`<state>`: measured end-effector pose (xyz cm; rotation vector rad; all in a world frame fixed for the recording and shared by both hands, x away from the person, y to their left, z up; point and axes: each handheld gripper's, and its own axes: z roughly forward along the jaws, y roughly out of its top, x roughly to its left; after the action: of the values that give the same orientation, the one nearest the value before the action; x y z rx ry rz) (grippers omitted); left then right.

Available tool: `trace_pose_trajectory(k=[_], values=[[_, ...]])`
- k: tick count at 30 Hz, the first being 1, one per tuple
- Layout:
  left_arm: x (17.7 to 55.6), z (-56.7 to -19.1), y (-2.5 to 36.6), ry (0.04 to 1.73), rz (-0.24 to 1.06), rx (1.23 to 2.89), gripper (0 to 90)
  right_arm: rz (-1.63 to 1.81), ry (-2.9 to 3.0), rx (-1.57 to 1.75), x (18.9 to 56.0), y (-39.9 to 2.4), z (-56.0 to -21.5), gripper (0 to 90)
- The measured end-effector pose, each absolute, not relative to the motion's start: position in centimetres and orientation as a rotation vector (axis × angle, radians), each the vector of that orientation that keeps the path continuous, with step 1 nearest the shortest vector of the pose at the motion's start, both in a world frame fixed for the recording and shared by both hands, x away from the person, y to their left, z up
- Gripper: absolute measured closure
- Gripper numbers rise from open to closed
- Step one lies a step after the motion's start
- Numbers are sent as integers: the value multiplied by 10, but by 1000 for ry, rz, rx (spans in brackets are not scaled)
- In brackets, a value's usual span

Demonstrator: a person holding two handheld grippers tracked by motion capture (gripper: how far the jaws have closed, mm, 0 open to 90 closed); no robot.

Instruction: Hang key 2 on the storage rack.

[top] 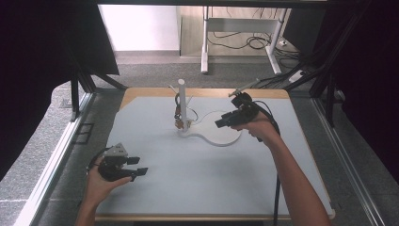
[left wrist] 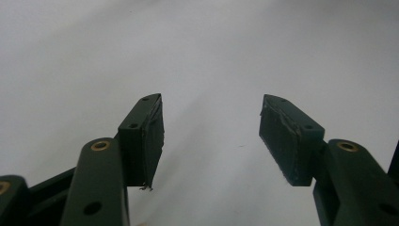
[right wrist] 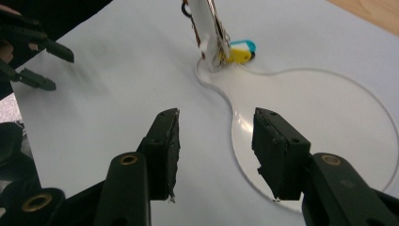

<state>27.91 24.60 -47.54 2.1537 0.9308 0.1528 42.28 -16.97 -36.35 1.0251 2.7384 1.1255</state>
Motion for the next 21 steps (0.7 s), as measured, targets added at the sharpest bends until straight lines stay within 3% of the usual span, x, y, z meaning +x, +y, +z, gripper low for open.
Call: trace_pose_trajectory(k=[21], values=[[280,-481,236,928,133,2194,406,1260,2587,1136,327,-249,-455,496]])
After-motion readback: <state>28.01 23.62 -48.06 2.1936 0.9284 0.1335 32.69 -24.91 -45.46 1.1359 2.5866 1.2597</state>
